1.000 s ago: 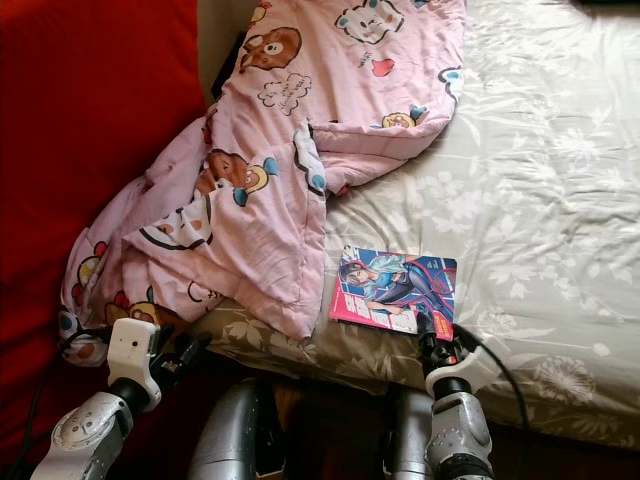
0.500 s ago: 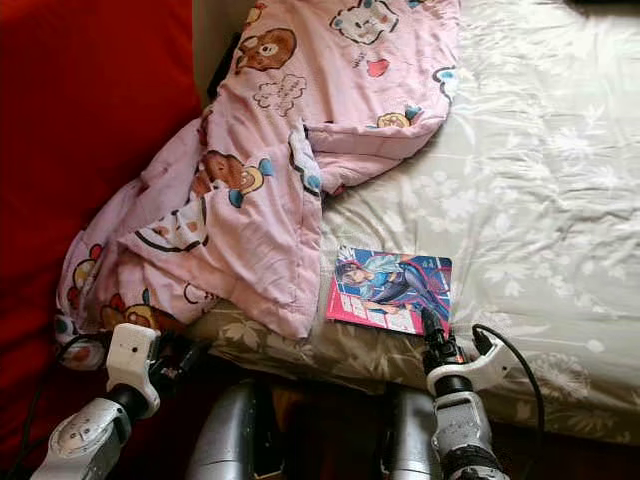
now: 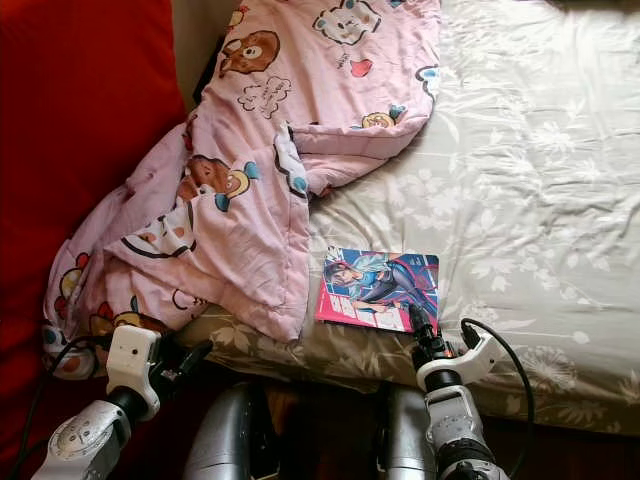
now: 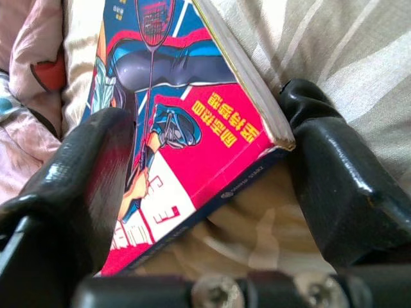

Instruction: Clean up the room

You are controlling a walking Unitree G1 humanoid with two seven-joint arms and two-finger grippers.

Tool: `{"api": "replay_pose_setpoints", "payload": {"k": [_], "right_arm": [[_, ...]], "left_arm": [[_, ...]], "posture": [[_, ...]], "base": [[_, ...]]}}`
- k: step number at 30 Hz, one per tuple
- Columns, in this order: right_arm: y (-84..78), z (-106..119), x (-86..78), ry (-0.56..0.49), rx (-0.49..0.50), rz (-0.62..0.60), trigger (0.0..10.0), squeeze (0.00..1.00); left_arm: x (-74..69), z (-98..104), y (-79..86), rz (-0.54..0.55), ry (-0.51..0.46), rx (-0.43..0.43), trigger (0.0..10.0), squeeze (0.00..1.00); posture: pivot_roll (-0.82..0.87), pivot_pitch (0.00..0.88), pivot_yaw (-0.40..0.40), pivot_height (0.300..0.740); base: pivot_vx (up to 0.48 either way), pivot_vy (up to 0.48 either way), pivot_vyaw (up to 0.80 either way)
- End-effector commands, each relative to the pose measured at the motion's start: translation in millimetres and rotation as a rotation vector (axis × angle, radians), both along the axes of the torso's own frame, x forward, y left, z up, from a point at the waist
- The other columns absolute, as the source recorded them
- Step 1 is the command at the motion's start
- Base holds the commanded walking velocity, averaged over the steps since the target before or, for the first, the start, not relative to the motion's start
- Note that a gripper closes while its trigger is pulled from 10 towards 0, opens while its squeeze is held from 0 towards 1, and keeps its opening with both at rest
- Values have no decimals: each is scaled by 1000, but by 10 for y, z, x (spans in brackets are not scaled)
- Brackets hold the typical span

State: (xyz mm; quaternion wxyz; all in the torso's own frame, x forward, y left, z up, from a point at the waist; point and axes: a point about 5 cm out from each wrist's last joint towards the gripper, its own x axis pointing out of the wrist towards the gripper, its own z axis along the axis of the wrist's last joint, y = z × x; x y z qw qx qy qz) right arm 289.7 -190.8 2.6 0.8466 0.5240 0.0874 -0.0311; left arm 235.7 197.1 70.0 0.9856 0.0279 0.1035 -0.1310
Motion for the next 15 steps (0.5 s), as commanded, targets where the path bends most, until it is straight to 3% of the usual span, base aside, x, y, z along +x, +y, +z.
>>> {"api": "replay_pose_setpoints", "payload": {"k": [1, 10, 15], "right_arm": [[365, -180, -124, 95, 130, 90, 10000, 0], [548, -82, -48, 12, 214, 166, 10000, 0], [604, -102, -67, 26, 222, 181, 10000, 0]], "left_arm": [[-68, -23, 42, -3, 25, 41, 10000, 0], [-105, -28, 35, -5, 29, 49, 10000, 0], [-125, -32, 40, -4, 32, 52, 10000, 0]], "posture": [[207, 276, 148, 600], [217, 287, 145, 600], [222, 291, 143, 600]], "base": [[0, 0, 0], [0, 0, 0], [0, 0, 0]]}}
